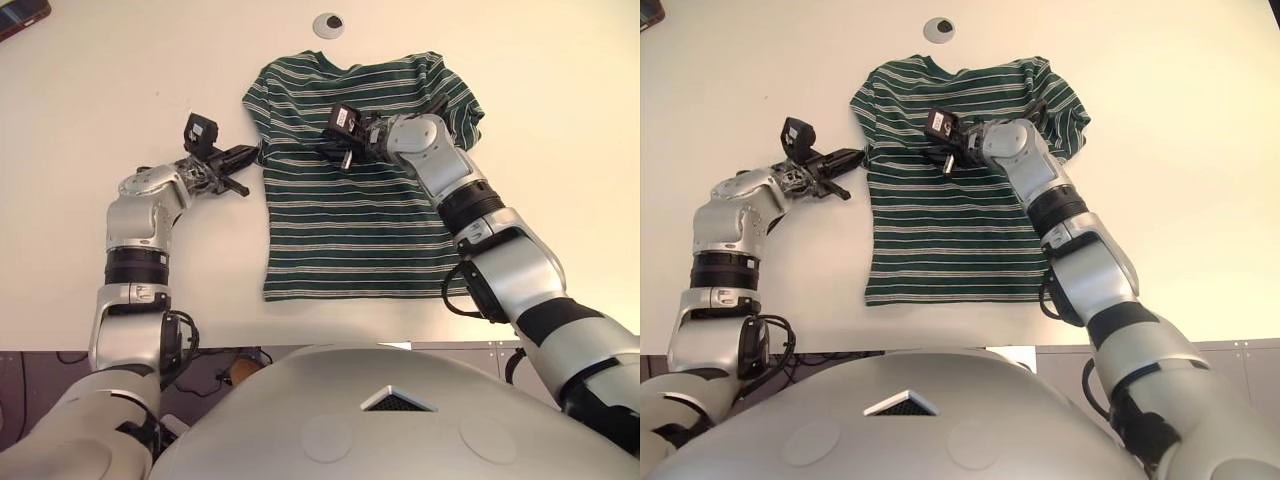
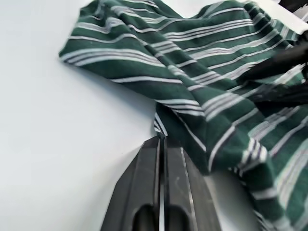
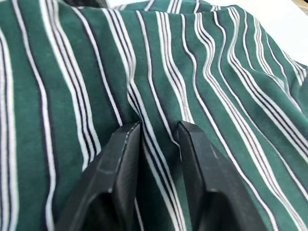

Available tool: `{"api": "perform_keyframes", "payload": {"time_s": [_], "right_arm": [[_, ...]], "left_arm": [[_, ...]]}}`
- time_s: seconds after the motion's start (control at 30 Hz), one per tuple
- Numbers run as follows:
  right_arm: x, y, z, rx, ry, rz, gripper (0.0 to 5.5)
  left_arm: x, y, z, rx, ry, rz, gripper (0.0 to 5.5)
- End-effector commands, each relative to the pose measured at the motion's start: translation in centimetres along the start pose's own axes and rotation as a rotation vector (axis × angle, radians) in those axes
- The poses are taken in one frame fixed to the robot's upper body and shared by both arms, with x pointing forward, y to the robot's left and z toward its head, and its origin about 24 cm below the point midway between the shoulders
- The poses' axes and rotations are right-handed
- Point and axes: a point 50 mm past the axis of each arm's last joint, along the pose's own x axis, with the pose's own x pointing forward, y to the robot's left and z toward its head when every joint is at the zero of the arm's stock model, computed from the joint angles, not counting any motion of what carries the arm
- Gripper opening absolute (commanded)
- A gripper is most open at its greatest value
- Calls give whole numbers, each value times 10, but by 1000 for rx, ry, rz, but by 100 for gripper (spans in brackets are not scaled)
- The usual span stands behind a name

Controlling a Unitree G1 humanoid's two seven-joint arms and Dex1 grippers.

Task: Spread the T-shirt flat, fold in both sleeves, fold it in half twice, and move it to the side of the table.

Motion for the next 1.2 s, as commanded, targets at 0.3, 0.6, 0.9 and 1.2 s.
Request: {"api": "perform_keyframes", "payload": {"time_s": [0.3, 0.6, 0.9, 1.2], "right_arm": [[-10, 13, -57, 122, 213, -3, 139], [-18, 2, -30, 81, 70, -7, 139], [-12, 33, -36, 22, 123, 183, 139], [-14, 31, -31, 4, 105, 178, 139]], "left_arm": [[-56, 27, 15, -95, -240, 259, 5], [-23, 6, 10, -138, -139, 156, 61], [15, 1, 14, -201, -46, 118, 108], [17, 2, -2, -420, 13, 82, 108]]}}
